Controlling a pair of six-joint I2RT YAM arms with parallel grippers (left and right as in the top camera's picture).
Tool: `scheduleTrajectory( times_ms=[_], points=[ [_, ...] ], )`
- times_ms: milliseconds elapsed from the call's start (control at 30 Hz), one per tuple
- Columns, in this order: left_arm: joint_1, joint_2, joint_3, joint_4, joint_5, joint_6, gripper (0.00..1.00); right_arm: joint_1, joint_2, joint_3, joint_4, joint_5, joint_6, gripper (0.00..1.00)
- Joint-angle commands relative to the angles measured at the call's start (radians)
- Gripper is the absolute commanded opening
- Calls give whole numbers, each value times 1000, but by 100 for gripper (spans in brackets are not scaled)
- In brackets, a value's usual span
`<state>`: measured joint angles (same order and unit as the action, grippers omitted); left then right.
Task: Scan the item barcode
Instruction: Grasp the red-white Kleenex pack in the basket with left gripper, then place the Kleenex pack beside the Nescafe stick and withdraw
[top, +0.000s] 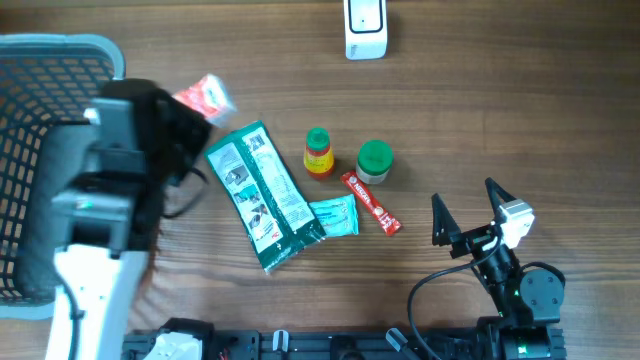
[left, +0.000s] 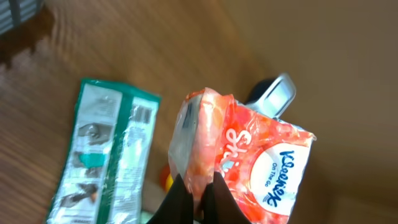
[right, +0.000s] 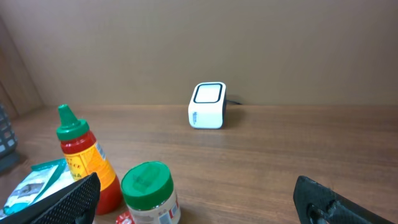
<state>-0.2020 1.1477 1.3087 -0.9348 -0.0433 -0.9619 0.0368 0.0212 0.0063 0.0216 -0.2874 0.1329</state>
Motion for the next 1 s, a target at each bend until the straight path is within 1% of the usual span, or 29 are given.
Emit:
scheduleTrajectory(
  times_ms=[0,67,167,267,333,433,500,533,600,700,733,800,833,867,933,967],
  points=[
    [-255,51,-103,-4,-131,3,4,0,-7,-1,2,2,-1,100],
    [-402,95,-193,73,-138,-85,4,0,-7,-1,2,2,-1,100],
    [-521,158,-266,183,-138,-95,4,0,-7,-1,2,2,-1,100],
    [-630,292,-291,321,-152,-92,4,0,-7,-1,2,2,-1,100],
    [-660,398,-291,396,-194,-89,4,0,-7,-1,2,2,-1,100],
    [-660,554,-291,500,-133,-89,4,0,-7,-1,2,2,-1,100],
    [-660,590,-291,527,-98,-70,4,0,-7,-1,2,2,-1,100],
    [-660,601,-291,579,-45,-18,4,0,-7,-1,2,2,-1,100],
    [-663,601,-291,652,15,27,4,0,-7,-1,2,2,-1,100],
    [-694,601,-291,695,28,64,4,0,-7,-1,2,2,-1,100],
    [-708,601,-291,703,23,90,9,0,-7,-1,2,2,-1,100],
    [-725,601,-291,719,2,95,13,0,-7,-1,2,2,-2,100],
    [-729,601,-291,728,-23,95,22,0,-7,-1,2,2,-1,100],
    [-730,601,-291,732,-50,95,27,0,-7,-1,2,2,-1,100],
    [-729,601,-290,737,-71,95,55,0,-7,-1,2,2,-1,100],
    [-729,597,-288,736,-87,96,63,0,-7,-1,2,2,-1,100]
  ],
)
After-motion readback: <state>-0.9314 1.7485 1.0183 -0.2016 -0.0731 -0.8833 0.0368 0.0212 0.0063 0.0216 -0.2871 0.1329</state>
